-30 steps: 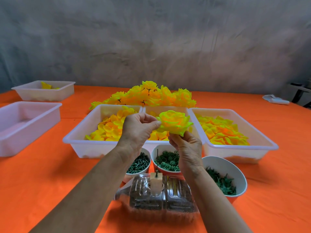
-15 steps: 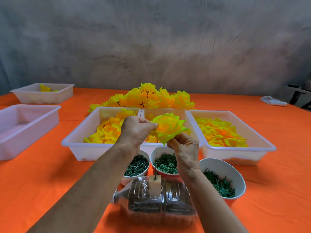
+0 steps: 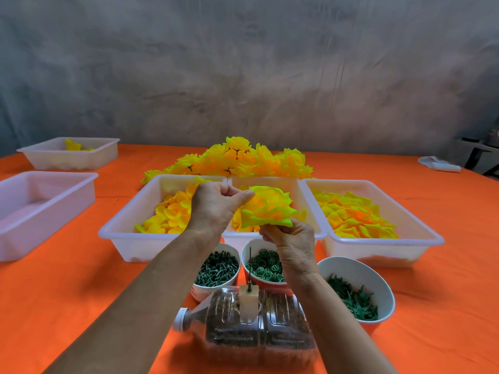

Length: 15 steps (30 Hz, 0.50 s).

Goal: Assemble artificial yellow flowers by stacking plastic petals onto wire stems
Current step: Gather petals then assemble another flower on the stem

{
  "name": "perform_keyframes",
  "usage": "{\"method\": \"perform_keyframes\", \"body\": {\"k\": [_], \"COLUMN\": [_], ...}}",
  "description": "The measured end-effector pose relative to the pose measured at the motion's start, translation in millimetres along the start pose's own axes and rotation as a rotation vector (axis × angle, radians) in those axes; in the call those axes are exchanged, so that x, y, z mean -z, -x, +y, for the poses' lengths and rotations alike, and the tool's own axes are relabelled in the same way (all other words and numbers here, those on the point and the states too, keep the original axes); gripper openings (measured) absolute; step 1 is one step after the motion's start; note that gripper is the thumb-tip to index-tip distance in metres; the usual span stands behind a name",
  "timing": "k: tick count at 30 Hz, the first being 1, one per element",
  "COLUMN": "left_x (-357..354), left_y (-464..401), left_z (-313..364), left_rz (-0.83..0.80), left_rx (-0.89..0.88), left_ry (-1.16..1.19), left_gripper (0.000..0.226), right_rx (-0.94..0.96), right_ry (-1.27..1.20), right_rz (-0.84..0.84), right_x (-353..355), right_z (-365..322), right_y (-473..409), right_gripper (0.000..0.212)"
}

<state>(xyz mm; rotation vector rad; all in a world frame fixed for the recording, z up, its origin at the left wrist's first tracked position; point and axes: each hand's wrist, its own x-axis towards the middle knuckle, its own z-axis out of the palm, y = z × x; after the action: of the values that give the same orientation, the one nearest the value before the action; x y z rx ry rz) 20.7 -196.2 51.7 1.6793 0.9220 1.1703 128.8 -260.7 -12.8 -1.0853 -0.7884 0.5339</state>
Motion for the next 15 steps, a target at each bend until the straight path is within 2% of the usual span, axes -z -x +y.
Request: {"method": "perform_keyframes", "body": {"k": [3, 7, 15], "left_x": [2, 2, 3], "left_y": [2, 5, -4], "left_z": [-2, -2, -1], "left_rz": [0.008, 0.032, -0.034], "left_rx": [0.071, 0.036, 0.110], "left_ry": [0.104, 0.072, -0.014], "left_gripper": [0.033, 0.039, 0.021], "right_rx": [0.008, 0.027, 0.079], "right_ry": [-0.023, -0.048, 0.054], "right_rz": [0.064, 0.074, 0.034], "right_x": [2, 3, 4], "right_z": [0, -1, 5], "right_y": [-2, -5, -12], "right_gripper": [0.022, 0.020, 0.004]}}
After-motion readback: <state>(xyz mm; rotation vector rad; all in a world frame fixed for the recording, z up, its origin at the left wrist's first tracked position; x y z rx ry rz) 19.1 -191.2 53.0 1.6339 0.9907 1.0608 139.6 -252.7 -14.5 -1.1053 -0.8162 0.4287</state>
